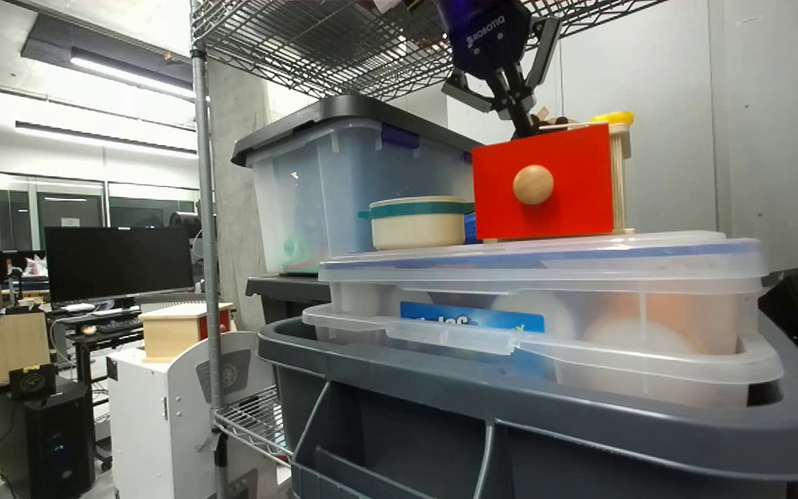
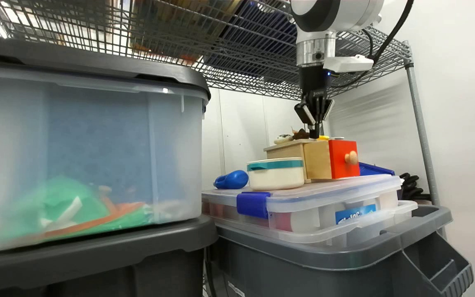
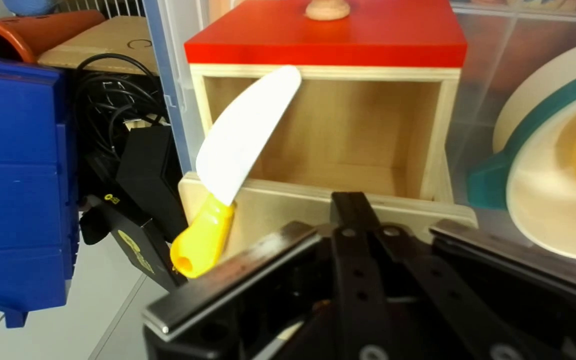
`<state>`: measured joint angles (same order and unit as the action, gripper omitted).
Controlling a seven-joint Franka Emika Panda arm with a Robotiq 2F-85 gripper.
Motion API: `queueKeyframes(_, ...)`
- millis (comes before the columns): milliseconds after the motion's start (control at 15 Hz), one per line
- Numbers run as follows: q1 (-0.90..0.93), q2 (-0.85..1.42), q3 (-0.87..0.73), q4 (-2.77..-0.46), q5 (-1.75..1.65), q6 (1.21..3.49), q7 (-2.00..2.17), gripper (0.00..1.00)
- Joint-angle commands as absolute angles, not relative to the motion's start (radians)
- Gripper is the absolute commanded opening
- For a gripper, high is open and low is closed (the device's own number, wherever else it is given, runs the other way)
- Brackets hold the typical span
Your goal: Put the brown plush, the teddy toy and the white toy in the drawer, and the scissors in the white container
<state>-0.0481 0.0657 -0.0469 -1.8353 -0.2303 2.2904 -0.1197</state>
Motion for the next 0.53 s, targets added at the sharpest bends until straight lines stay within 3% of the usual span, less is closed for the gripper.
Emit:
queueKeyframes(0, -0.047, 0.067, -0.045, -1.815, -0.219, 2.291, -0.146, 0.00)
queueKeyframes(200, -0.046, 0.066, -0.044, -1.806, -0.220, 2.287, -0.150, 0.04)
queueKeyframes(267, -0.046, 0.066, -0.044, -1.805, -0.220, 2.286, -0.151, 0.27)
queueKeyframes(467, -0.046, 0.067, -0.043, -1.800, -0.220, 2.285, -0.152, 0.36)
